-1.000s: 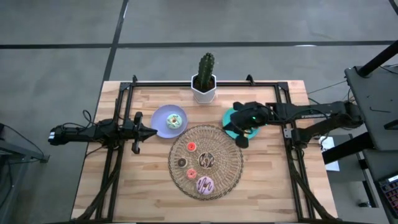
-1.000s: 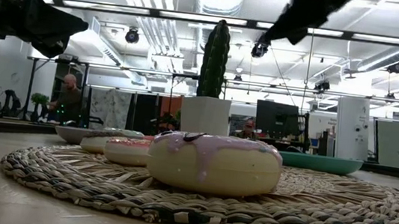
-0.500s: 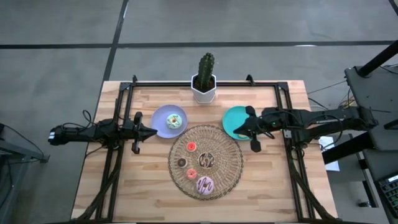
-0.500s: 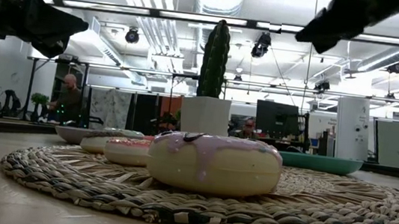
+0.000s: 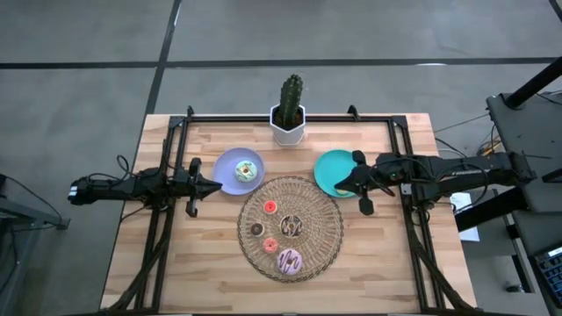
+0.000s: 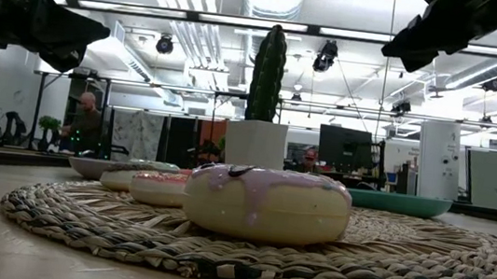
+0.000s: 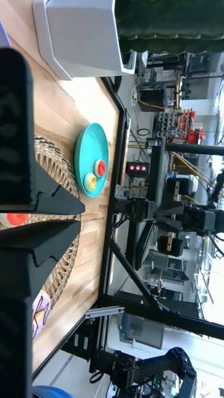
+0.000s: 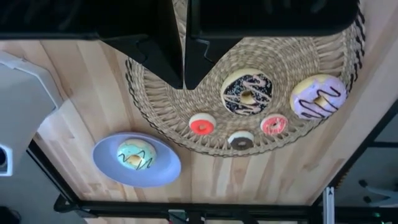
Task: Pick & Place donuts
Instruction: Put the small orange donut on the blue plate
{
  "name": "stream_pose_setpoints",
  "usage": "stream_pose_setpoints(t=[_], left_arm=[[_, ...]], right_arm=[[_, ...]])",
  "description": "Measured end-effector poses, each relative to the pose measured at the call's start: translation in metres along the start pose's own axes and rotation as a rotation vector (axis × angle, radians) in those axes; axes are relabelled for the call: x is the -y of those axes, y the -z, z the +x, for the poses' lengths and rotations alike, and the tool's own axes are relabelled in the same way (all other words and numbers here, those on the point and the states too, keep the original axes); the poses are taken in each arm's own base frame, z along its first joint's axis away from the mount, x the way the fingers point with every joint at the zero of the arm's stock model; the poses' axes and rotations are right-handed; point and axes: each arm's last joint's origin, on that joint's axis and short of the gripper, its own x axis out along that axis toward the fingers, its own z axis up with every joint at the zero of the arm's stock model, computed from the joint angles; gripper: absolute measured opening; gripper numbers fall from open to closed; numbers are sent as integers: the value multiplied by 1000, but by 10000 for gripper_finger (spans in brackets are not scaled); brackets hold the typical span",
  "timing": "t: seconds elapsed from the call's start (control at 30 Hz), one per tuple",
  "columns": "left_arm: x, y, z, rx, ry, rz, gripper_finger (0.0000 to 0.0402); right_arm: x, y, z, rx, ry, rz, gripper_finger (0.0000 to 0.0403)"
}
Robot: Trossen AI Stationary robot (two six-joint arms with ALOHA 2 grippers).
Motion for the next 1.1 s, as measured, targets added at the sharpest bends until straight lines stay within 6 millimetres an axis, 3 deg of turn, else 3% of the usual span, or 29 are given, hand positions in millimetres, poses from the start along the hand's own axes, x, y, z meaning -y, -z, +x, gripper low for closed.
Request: stream_pose_setpoints(t=[0.37, 0.57, 0.77, 1.1], left_arm=[[0, 0, 0, 0, 0, 0, 0], [0, 0, 0, 0, 0, 0, 0], [0, 0, 0, 0, 0, 0, 0], [0, 0, 0, 0, 0, 0, 0]], right_arm=[[0, 0, 2, -13, 0, 62, 9], [-2, -20, 12, -42, -15, 75, 9], [-4, -39, 35, -91, -23, 20, 9], [-11, -71, 91, -168, -118, -50, 9]])
